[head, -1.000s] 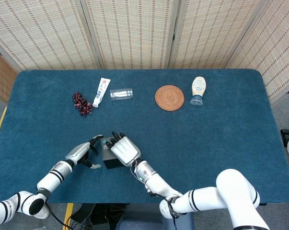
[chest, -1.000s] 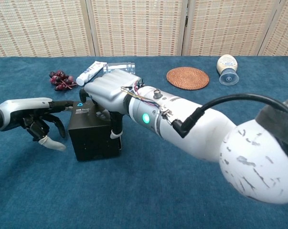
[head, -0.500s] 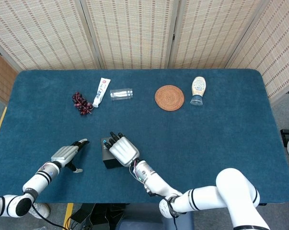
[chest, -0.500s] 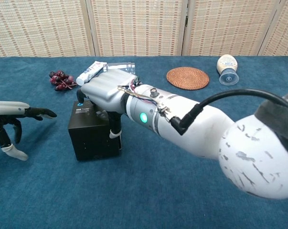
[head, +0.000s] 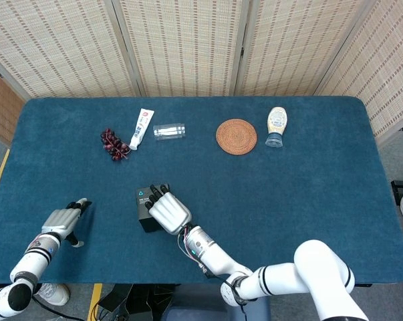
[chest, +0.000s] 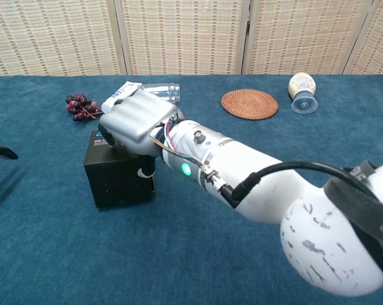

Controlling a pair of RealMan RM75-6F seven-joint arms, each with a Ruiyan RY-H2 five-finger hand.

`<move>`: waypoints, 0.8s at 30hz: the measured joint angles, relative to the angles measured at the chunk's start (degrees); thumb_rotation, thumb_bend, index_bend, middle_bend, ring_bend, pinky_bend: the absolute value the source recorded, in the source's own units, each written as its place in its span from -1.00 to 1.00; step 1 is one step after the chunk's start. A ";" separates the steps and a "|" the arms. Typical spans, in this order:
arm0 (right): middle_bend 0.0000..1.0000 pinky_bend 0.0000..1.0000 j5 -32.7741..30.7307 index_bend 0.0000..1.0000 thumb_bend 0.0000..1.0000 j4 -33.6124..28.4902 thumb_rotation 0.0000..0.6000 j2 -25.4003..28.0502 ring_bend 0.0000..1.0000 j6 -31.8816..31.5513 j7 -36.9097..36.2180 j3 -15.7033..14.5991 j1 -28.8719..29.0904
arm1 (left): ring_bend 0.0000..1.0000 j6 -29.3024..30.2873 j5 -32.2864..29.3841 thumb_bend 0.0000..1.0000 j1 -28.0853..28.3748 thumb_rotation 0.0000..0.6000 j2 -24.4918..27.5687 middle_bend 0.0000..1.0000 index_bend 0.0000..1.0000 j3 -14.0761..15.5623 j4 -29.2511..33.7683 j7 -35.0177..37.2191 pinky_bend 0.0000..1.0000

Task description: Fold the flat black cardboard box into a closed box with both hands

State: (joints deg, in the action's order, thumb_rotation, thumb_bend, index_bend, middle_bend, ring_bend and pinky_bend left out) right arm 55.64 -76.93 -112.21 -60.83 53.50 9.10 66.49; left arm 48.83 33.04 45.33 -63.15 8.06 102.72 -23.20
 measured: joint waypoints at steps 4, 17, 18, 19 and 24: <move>-0.30 -0.54 1.33 -0.24 -0.49 1.99 1.00 -0.99 -0.64 0.05 -0.21 -0.16 -0.51 | -1.00 1.02 -0.20 -0.68 -0.45 1.00 0.84 -1.00 -1.00 0.11 0.90 -0.35 -0.30; -0.25 -0.52 5.31 -0.20 -0.50 7.34 1.00 -4.10 -0.61 0.86 -0.10 0.34 -1.34 | -1.00 -1.18 1.53 -0.68 -1.68 1.00 2.63 -1.00 -1.00 -0.37 1.35 1.54 -0.30; -0.25 -0.52 5.51 -0.20 -0.50 7.48 1.00 -4.18 -0.61 0.90 -0.18 0.47 -1.44 | -1.00 -1.18 1.66 -0.68 -1.76 1.00 2.72 -1.00 -1.00 -0.41 1.35 1.61 -0.30; -0.25 -0.52 5.75 -0.19 -0.50 7.58 1.00 -4.25 -0.61 0.97 -0.24 0.60 -1.59 | -1.00 -1.19 1.78 -0.68 -1.82 1.00 2.81 -1.00 -1.00 -0.42 1.38 1.63 -0.30; -0.26 -0.52 6.89 -0.19 -0.50 7.61 1.00 -4.27 -0.61 1.06 -0.32 0.81 -2.09 | -1.00 -1.15 2.23 -0.67 -2.06 1.00 3.16 -1.00 -1.00 -0.66 1.69 1.79 -0.30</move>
State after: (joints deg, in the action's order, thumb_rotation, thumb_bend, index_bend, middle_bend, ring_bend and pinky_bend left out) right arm 62.53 -69.31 -116.48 -59.77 53.18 9.90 64.39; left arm 47.68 35.28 43.27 -59.99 7.40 104.41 -21.41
